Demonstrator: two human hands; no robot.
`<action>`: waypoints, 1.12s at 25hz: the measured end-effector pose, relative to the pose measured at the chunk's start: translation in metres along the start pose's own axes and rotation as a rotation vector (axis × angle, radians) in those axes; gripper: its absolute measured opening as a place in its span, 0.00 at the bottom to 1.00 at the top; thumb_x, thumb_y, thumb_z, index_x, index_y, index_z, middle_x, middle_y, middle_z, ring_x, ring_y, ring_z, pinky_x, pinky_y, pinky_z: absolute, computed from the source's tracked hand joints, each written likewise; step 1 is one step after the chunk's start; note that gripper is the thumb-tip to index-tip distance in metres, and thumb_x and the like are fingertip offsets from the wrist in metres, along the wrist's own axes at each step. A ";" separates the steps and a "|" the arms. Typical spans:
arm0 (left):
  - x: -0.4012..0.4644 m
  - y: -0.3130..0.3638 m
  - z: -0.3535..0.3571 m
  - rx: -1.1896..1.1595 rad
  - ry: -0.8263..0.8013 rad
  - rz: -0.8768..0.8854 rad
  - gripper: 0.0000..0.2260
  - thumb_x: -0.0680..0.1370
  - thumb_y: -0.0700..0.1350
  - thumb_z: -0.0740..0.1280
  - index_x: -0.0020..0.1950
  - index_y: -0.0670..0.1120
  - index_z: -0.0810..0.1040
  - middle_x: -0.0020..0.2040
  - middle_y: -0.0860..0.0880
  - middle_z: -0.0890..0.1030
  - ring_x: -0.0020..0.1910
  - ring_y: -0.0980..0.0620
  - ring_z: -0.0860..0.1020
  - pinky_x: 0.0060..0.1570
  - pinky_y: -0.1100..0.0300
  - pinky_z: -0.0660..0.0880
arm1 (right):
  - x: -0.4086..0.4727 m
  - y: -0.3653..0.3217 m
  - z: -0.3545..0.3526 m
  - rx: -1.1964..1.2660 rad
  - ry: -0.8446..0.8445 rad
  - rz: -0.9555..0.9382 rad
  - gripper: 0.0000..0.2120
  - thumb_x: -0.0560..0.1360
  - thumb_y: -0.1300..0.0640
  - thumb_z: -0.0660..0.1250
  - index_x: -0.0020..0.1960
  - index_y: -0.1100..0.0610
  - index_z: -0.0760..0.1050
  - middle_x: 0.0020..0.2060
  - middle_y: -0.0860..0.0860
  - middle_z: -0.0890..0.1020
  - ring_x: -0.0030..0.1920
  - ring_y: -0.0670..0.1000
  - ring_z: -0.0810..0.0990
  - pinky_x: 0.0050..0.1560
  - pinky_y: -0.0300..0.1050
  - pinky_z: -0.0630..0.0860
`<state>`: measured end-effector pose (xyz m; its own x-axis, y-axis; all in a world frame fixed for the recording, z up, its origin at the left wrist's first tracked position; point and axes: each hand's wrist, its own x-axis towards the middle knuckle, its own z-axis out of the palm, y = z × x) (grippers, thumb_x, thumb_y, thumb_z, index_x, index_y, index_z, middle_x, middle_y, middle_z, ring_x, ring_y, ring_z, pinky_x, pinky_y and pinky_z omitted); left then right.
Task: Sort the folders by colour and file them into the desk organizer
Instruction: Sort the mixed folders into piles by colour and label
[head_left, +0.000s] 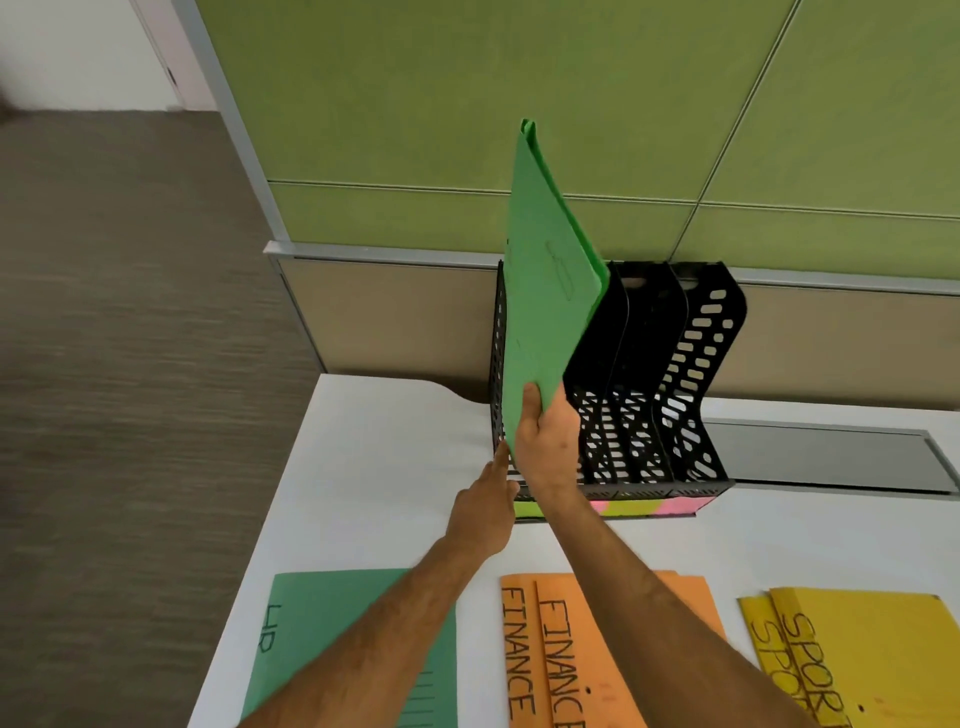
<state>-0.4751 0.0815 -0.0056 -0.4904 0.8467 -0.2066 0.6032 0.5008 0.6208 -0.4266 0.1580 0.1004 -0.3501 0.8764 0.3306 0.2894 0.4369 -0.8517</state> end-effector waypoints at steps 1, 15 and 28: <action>0.000 0.000 -0.001 -0.015 0.012 -0.004 0.23 0.85 0.52 0.58 0.80 0.54 0.58 0.70 0.48 0.77 0.59 0.47 0.82 0.61 0.52 0.79 | 0.001 0.004 0.005 -0.003 -0.025 0.004 0.13 0.85 0.55 0.56 0.62 0.62 0.73 0.36 0.45 0.75 0.32 0.40 0.73 0.30 0.30 0.68; -0.001 -0.008 -0.004 -0.048 -0.055 0.052 0.23 0.85 0.52 0.56 0.80 0.51 0.58 0.64 0.47 0.79 0.56 0.47 0.81 0.59 0.48 0.80 | -0.021 0.068 0.018 -0.242 -0.505 0.374 0.14 0.83 0.48 0.57 0.46 0.56 0.72 0.36 0.50 0.77 0.33 0.50 0.77 0.31 0.40 0.72; -0.158 -0.068 -0.041 -0.007 -0.024 -0.024 0.26 0.86 0.52 0.55 0.82 0.56 0.49 0.82 0.44 0.57 0.79 0.41 0.61 0.77 0.46 0.61 | -0.148 0.003 -0.062 -0.101 -0.557 0.199 0.24 0.83 0.52 0.61 0.77 0.52 0.63 0.66 0.48 0.77 0.67 0.51 0.76 0.62 0.42 0.70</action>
<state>-0.4645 -0.0938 0.0161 -0.4892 0.8385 -0.2400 0.5872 0.5201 0.6203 -0.3185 0.0426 0.0738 -0.6868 0.7172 -0.1176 0.4710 0.3160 -0.8236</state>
